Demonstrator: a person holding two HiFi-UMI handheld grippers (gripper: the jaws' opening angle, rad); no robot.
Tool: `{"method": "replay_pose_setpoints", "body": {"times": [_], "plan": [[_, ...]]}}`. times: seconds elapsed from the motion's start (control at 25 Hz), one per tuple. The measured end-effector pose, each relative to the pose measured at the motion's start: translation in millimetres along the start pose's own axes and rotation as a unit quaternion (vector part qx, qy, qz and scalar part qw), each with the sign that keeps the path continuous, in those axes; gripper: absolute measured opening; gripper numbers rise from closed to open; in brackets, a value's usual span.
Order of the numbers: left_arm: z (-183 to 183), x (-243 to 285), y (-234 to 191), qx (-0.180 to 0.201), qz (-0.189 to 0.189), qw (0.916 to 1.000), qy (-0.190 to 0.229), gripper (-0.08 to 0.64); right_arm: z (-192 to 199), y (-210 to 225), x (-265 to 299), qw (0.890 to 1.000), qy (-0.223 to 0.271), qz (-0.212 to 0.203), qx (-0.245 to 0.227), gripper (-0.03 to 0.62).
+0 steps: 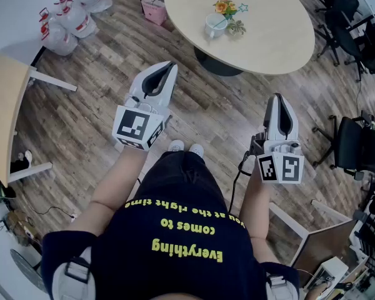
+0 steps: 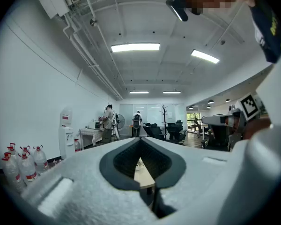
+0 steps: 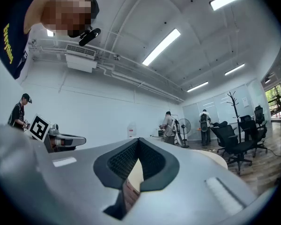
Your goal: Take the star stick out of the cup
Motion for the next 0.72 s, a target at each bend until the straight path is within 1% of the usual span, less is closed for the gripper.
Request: {"method": "replay_pose_setpoints", "body": {"times": [0.2,0.36,0.48,0.52,0.56,0.6,0.64,0.72], "plan": [[-1.4,-3.5,5.5,0.003,-0.003,1.0000,-0.001,0.003,-3.6,-2.9,-7.9,1.000,-0.001,-0.013,0.006,0.011],[-3.1,-0.7,18.6,0.004,-0.002,1.0000,-0.003,0.003,-2.4,6.8,-10.9,1.000,-0.004,-0.017,0.014,0.012],[0.1,1.1,29.4,-0.003,-0.009,0.9999,-0.005,0.005,3.8,14.5,-13.8,0.999,-0.004,-0.025,0.028,0.012],[0.5,2.3,33.4,-0.006,-0.013,0.9999,-0.004,0.012,5.7,17.3,-14.4,0.999,-0.005,-0.029,0.033,0.012],[0.3,3.7,37.4,-0.008,-0.015,0.9998,-0.004,0.037,7.2,20.0,-14.7,0.999,-0.005,-0.033,0.036,0.016],[-0.3,5.1,41.3,-0.009,-0.018,0.9998,-0.004,0.066,8.2,22.5,-14.6,0.999,-0.007,-0.037,0.039,0.024],[-1.2,6.7,44.9,-0.009,-0.020,0.9997,-0.005,0.096,8.8,25.1,-14.0,0.998,-0.010,-0.041,0.042,0.047],[-3.3,10.0,50.6,-0.010,-0.024,0.9996,-0.006,0.154,9.7,30.6,-11.1,0.998,-0.020,-0.049,0.046,0.142]]}}
Point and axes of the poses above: the fingertips, and each gripper's own axes: x forward along the fingers, y to its right, z out of its underside, the point moved 8 cm from there along -x, backward along the fingers, and after that the axes turned 9 degrees about -z, right-handed, at the moved point
